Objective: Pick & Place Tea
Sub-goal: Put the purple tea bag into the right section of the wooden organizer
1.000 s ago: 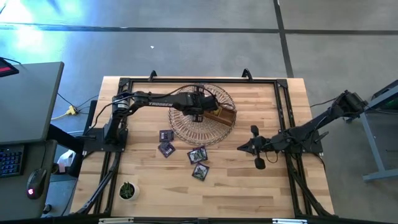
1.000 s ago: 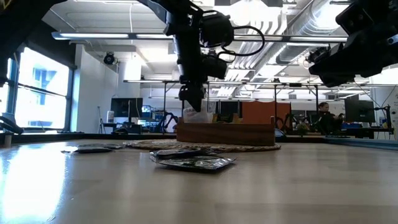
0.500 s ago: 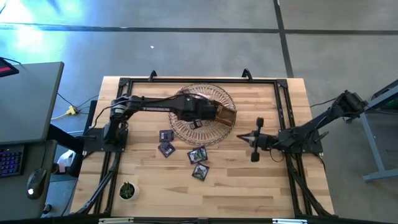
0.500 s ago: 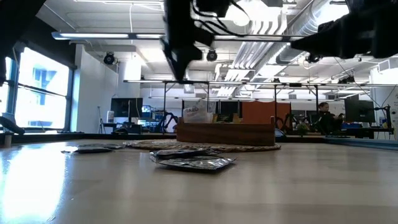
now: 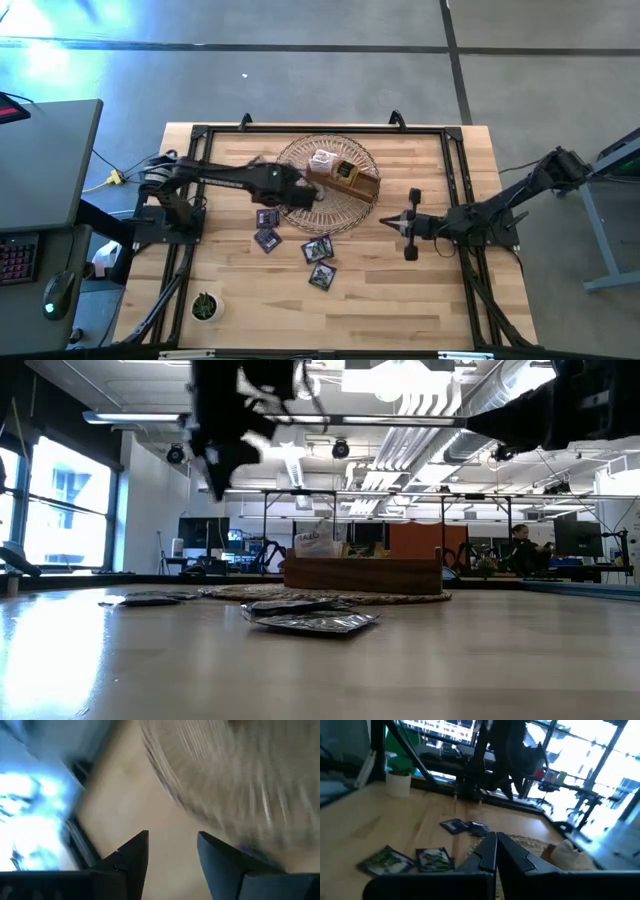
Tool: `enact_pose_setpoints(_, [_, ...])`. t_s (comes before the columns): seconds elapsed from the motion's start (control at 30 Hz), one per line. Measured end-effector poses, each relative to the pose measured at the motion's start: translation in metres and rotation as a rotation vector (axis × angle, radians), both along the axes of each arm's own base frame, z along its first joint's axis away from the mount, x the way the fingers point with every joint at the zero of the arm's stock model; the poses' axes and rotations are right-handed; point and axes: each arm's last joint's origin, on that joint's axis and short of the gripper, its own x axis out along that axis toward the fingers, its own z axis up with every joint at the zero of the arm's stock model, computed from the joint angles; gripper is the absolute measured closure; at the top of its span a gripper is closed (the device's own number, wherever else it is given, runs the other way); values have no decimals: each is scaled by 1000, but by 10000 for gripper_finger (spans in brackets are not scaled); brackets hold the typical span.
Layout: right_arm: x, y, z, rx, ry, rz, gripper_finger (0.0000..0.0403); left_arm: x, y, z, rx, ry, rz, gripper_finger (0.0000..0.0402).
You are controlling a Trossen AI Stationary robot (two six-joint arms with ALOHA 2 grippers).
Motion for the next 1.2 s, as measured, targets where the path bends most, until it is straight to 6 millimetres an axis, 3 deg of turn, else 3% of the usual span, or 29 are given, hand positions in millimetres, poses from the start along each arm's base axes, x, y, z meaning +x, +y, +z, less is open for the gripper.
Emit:
enact_pose_setpoints(0.1, [3, -6, 0, 131, -12, 13, 384, 3, -12, -27, -129, -143, -73, 236])
enact_pose_setpoints(0.17, [6, -10, -1, 185, -8, 25, 367, -9, -23, -42, -230, -136, -143, 236])
enact_pose_setpoints(0.23, [7, -15, -3, 250, 1, 29, 345, 3, -34, -52, -287, -291, -239, 236])
enact_pose_setpoints(0.33, [15, -19, -2, 352, -2, 9, 313, -3, -49, -73, -347, -255, -353, 236])
enact_pose_setpoints(0.43, [30, -18, -6, 391, 48, -14, 286, 4, -63, -77, -369, -351, -445, 236])
enact_pose_setpoints(0.53, [48, -14, -8, 390, 104, -19, 271, 3, -72, -87, -423, -317, -476, 236])
enact_pose_setpoints(0.67, [81, -8, -14, 450, 217, -56, 266, 9, -91, -78, -459, -418, -604, 236])
enact_pose_setpoints(0.83, [122, 1, -25, 493, 396, -101, 273, 3, -110, -83, -444, -407, -674, 236])
enact_pose_setpoints(0.93, [136, 4, -37, 538, 497, -166, 282, 0, -113, -96, -425, -401, -655, 236])
enact_pose_setpoints(1.2, [163, 2, -50, 713, 511, -237, 304, -6, -110, -126, -407, -381, -603, 236])
